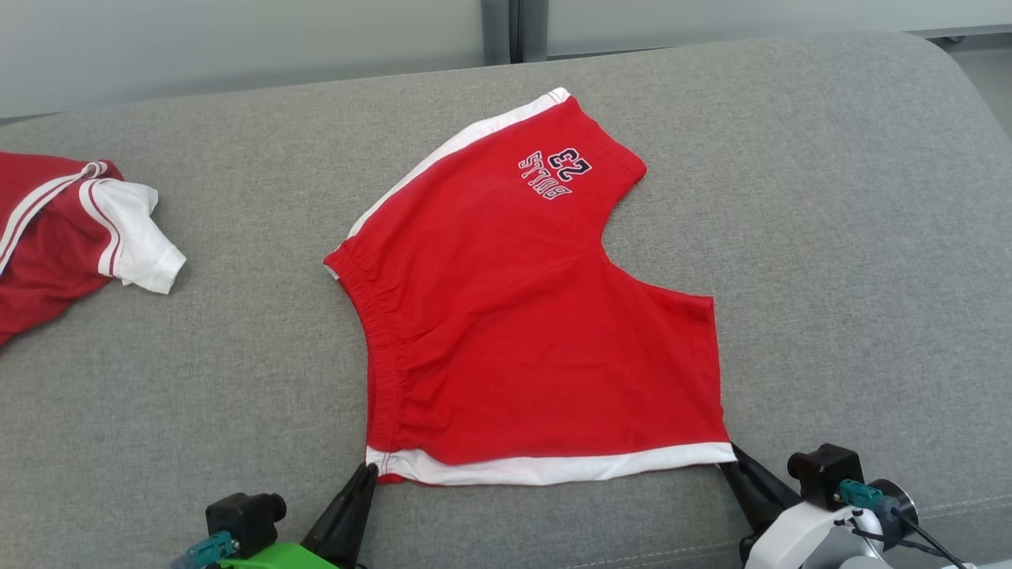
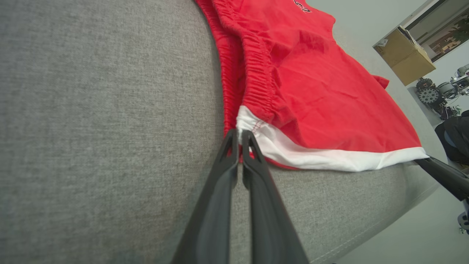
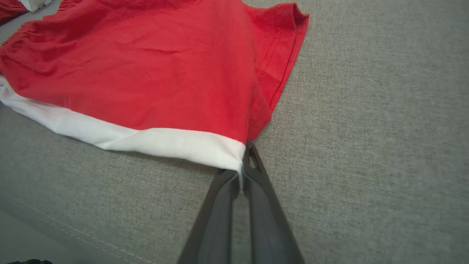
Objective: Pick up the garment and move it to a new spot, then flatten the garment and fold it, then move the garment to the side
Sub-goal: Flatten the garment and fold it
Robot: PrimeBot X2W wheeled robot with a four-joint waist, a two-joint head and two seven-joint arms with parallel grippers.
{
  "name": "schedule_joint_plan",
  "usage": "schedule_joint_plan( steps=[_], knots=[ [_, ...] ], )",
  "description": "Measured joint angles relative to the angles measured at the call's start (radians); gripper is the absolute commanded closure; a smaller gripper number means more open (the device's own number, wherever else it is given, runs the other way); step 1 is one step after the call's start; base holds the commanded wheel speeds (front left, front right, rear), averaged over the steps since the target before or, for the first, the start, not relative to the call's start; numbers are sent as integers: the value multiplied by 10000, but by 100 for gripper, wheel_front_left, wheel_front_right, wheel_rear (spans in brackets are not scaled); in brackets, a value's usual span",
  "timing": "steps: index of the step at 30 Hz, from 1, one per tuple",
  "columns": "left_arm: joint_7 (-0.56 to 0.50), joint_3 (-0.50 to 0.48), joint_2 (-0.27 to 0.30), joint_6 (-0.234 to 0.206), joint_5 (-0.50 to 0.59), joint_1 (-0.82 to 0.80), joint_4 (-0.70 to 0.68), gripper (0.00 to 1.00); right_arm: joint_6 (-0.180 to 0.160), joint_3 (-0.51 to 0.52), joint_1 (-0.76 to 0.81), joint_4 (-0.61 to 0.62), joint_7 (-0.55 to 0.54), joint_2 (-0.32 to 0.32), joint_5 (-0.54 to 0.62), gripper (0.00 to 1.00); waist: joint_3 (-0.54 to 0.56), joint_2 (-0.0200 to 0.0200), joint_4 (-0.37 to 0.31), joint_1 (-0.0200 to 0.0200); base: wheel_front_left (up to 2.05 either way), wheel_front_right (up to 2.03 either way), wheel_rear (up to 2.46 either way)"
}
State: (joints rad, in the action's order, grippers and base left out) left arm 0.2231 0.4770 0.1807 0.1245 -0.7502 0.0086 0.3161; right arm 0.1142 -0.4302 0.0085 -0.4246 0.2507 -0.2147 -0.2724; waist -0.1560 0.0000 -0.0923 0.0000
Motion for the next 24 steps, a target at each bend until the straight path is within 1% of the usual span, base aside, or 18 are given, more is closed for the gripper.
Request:
schedule_joint_plan(
  steps=[2, 3, 4, 5, 6, 7, 8, 12, 16, 19, 24],
  knots=[
    [-36, 90, 0, 0, -59, -4, 17, 100, 0, -42, -18, -77, 12, 48, 2, 67, 33, 0, -13, 0, 0, 0, 0],
    [-36, 96, 0, 0, -130, -5, 35, 98, 2, -90, -34, -134, 12, 81, 12, 56, 55, 0, -26, 0, 0, 0, 0],
    [-71, 107, 4, 0, -176, -7, 36, 82, 2, -127, -35, -188, 12, 109, 13, 16, 76, 0, -39, 0, 0, 0, 0],
    [-81, 115, 4, 0, -226, -7, 36, 58, 17, -165, -34, -244, 13, 134, 15, 0, 93, 0, -49, 0, 0, 0, 0],
    [-81, 105, 6, 0, -282, -7, 36, 49, 33, -182, -32, -301, 12, 144, 19, 0, 108, 0, -58, 0, 0, 0, 0],
    [-77, 69, 15, 0, -328, -7, 44, 4, 44, -184, -31, -345, 12, 148, 19, 0, 122, 0, -66, 0, 0, 0, 0],
    [-75, 23, 35, 0, -395, -7, 46, 0, 84, -184, -21, -384, 12, 142, 19, 0, 136, 0, -73, 0, 0, 0, 0],
    [-56, -257, 320, 0, -447, -5, 8, 0, 88, -111, 7, -428, 12, 48, 23, 0, 197, 0, -107, 0, 0, 0, 0],
    [-19, -412, 583, 0, -443, 2, -125, 0, 88, 67, 9, -385, 12, -253, 125, 0, 277, 0, -134, 0, 0, 0, 0],
    [-6, -520, 685, 0, -405, 7, -385, 0, 88, 209, 8, -234, 12, -462, 274, 0, 385, 0, -154, 0, 0, 0, 0],
    [94, -765, 683, 0, -339, -15, -1043, 0, 69, 568, -11, 293, 12, -765, 364, 0, 495, 0, -180, 0, 0, 0, 0]
  ],
)
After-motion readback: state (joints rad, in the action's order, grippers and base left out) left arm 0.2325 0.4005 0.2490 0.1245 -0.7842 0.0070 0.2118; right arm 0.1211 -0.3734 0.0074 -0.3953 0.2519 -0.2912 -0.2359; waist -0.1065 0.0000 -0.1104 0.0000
